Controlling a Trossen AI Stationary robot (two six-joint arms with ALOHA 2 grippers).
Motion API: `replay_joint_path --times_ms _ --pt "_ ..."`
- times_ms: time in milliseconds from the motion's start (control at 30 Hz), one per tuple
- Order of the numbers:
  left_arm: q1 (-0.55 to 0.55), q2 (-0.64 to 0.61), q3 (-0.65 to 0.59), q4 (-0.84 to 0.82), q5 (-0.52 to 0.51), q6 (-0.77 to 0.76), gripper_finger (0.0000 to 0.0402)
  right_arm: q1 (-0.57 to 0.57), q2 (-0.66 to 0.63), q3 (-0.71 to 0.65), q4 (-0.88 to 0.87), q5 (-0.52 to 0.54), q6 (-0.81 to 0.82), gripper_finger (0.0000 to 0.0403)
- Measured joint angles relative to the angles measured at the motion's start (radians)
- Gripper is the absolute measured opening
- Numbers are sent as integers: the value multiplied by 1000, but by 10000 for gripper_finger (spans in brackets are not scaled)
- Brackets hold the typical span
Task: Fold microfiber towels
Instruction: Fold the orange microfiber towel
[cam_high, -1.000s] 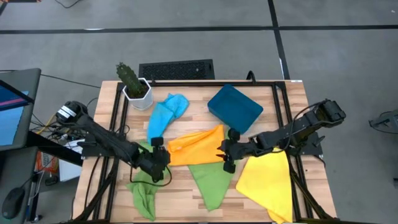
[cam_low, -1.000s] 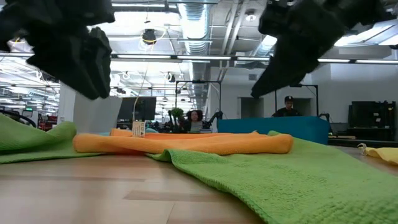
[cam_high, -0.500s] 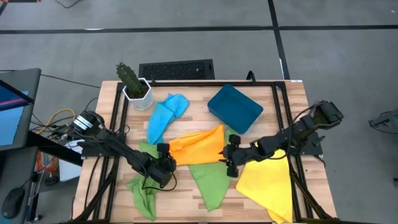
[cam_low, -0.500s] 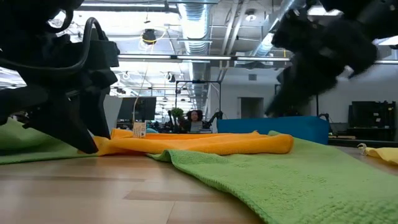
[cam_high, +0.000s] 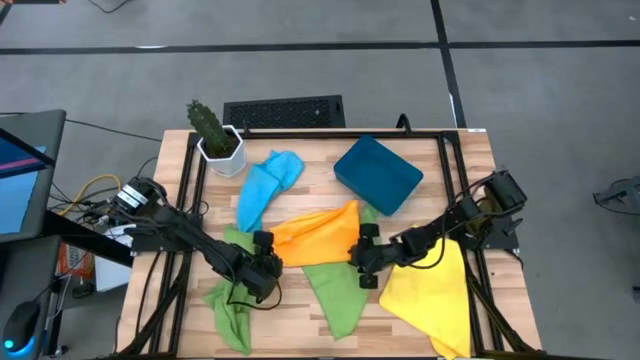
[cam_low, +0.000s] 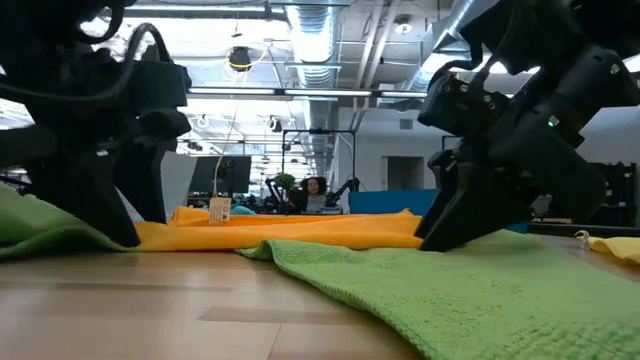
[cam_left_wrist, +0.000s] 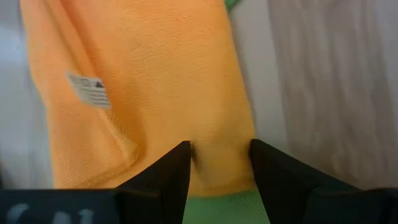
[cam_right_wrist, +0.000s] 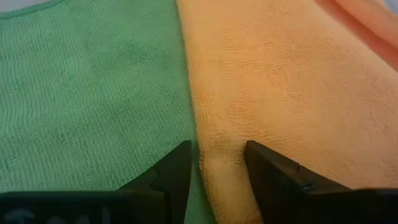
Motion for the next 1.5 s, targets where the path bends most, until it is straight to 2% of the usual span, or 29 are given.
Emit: replay_joint_path --times_ms 133,300,733,867,1133,1300,1500 --pt "-8 -26 44 -71 4 -1 161 -5 1 0 -1 -1 6 152" --pt "-29 -52 49 -18 -9 0 161 -6 1 -1 1 1 13 127" --pt "5 61 51 -11 4 39 156 -7 2 -2 0 1 14 138" --pt "15 51 49 -33 -2 39 122 0 -7 -3 -6 -1 14 120" --pt "29 49 48 -49 1 43 10 -5 -80 -6 -29 -8 -5 66" --pt "29 49 48 -52 -18 43 11 -15 -116 -6 -60 -6 -12 50" --pt "29 46 84 -128 -24 42 3 -16 -147 -4 -66 -6 -13 37"
